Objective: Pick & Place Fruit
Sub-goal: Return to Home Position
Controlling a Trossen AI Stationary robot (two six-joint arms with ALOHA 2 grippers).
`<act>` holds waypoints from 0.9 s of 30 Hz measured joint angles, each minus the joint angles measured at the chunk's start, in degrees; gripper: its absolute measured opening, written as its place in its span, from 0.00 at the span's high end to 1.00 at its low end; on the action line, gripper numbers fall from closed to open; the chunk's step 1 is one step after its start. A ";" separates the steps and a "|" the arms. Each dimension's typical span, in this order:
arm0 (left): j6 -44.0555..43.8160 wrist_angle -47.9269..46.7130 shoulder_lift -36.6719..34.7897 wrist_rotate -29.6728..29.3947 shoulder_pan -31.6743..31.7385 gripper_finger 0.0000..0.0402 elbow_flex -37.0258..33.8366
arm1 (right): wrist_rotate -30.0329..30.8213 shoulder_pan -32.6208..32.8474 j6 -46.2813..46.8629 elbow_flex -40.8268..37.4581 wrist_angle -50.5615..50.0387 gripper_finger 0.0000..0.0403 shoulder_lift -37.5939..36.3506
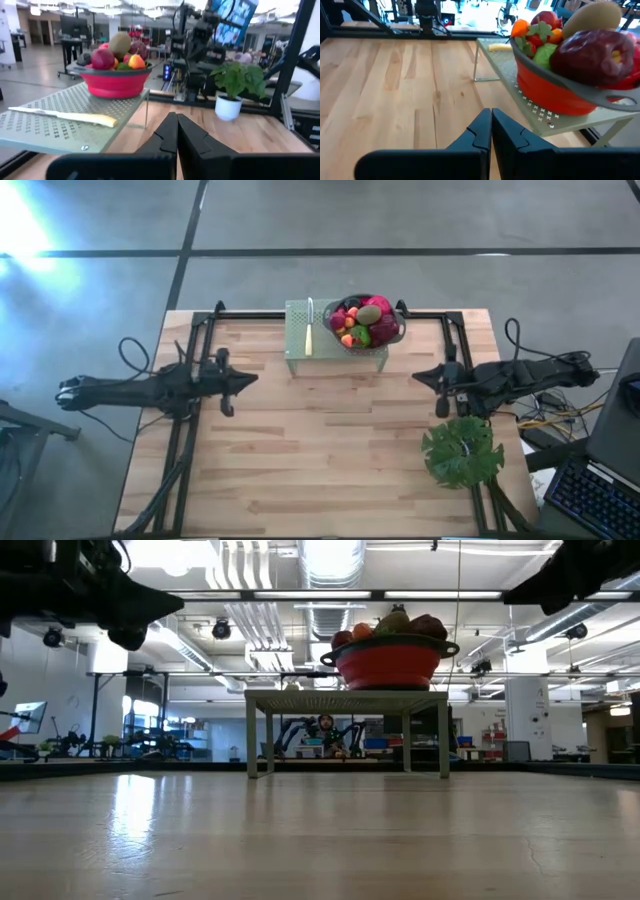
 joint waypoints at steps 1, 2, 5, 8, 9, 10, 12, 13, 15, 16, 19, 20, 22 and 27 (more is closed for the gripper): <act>-0.01 -0.07 -0.60 0.03 -0.06 0.99 -0.37 | 0.00 0.00 -0.02 -0.42 0.12 0.98 -0.01; -0.02 -0.13 -1.16 0.05 -0.11 1.00 -0.63 | 0.00 0.00 -0.10 -0.90 0.57 0.98 -0.04; -0.02 -0.08 -2.28 0.05 -0.25 1.00 -1.16 | 0.00 0.00 -0.20 -2.29 2.64 0.98 -0.03; 0.03 -1.08 -2.52 -0.07 -0.58 1.00 -1.53 | -0.03 0.00 -0.26 -3.49 4.06 0.98 0.02; 0.04 -1.33 -2.48 -0.30 -0.84 1.00 -1.58 | -0.32 -0.02 -0.26 -3.85 4.57 0.98 -0.02; 0.07 -1.10 -2.42 -0.42 -1.12 1.00 -1.58 | -0.90 -0.02 -0.29 -4.14 4.79 0.98 -0.12; 0.07 -0.98 -2.44 -0.93 -1.84 1.00 -1.64 | -1.49 -0.02 -0.41 -4.99 6.32 0.98 -0.11; 0.07 -0.66 -2.46 -1.12 -2.40 1.00 -1.94 | -2.03 -0.02 -0.46 -5.58 7.52 0.98 -0.11; 0.12 0.31 -2.48 -2.71 -3.57 1.00 -3.27 | -3.05 -0.02 -1.26 -7.05 10.13 0.98 -0.11; 0.11 0.62 -2.46 -3.69 -4.19 1.00 -4.22 | -3.68 -0.02 -1.67 -7.84 11.45 0.98 -0.11; -0.12 1.58 -2.57 -5.98 -5.73 1.00 -6.72 | -4.31 -0.02 -2.55 -10.48 15.10 0.98 -0.39; -0.57 1.34 -2.76 -6.45 -6.10 1.00 -7.15 | -4.33 -0.02 -2.89 -11.31 15.82 0.98 -0.64; -1.12 0.59 -3.19 -7.18 -6.66 1.00 -7.17 | -4.17 -0.02 -3.09 -12.76 16.18 0.98 -1.60; 0.86 0.51 -5.06 -7.31 -7.42 1.00 -7.20 | -5.50 -0.02 -4.43 -17.18 17.03 0.98 -8.02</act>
